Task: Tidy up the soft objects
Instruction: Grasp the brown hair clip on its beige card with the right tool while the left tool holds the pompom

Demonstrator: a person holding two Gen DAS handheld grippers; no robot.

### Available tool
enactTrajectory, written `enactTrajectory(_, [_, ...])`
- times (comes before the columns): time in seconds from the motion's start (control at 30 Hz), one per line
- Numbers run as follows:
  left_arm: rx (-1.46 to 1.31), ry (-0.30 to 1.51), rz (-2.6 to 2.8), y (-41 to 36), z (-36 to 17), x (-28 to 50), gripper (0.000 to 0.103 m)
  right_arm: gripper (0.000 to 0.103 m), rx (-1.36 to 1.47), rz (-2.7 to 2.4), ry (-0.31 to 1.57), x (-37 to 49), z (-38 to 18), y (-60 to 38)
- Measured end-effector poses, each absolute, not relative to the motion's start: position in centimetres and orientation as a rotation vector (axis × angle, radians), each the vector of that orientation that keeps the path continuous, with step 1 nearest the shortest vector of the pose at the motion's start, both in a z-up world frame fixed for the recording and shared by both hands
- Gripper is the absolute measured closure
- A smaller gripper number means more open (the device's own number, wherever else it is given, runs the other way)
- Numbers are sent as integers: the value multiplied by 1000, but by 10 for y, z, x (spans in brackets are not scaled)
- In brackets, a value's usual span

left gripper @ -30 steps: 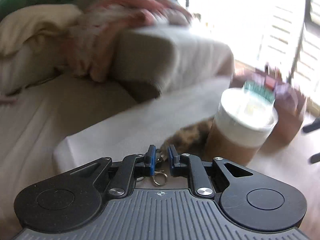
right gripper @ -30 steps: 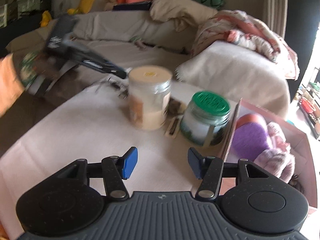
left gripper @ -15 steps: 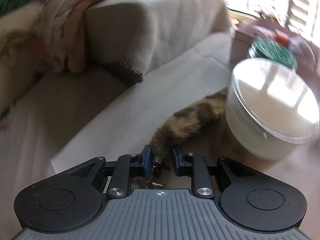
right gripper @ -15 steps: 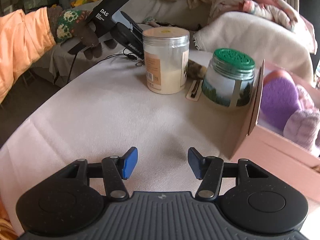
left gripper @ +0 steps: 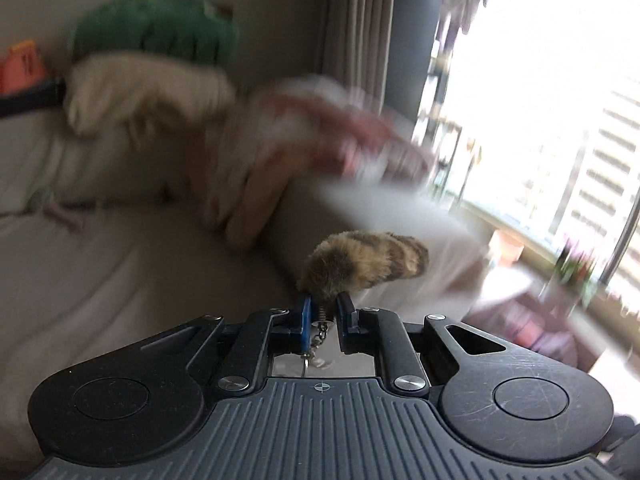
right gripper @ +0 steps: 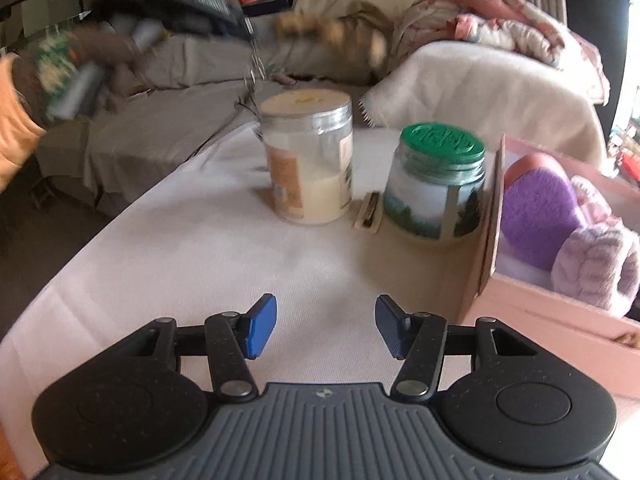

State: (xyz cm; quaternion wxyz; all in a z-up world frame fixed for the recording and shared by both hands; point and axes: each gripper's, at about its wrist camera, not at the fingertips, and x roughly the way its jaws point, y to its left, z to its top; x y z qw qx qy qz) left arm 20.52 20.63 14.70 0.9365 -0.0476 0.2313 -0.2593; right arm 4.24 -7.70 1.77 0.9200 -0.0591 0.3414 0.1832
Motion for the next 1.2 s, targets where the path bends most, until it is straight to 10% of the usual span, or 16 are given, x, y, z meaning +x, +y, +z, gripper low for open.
enactTrajectory(0.17, [-325, 320, -585, 218, 169, 163, 87, 73, -186, 275, 650, 57, 17, -66])
enactTrajectory(0.67, [-571, 661, -254, 243, -13, 132, 88, 78, -219, 178, 629, 109, -3, -24])
enactTrajectory(1.2, [-515, 645, -308, 229, -24, 137, 87, 98, -240, 232, 712, 98, -4, -30])
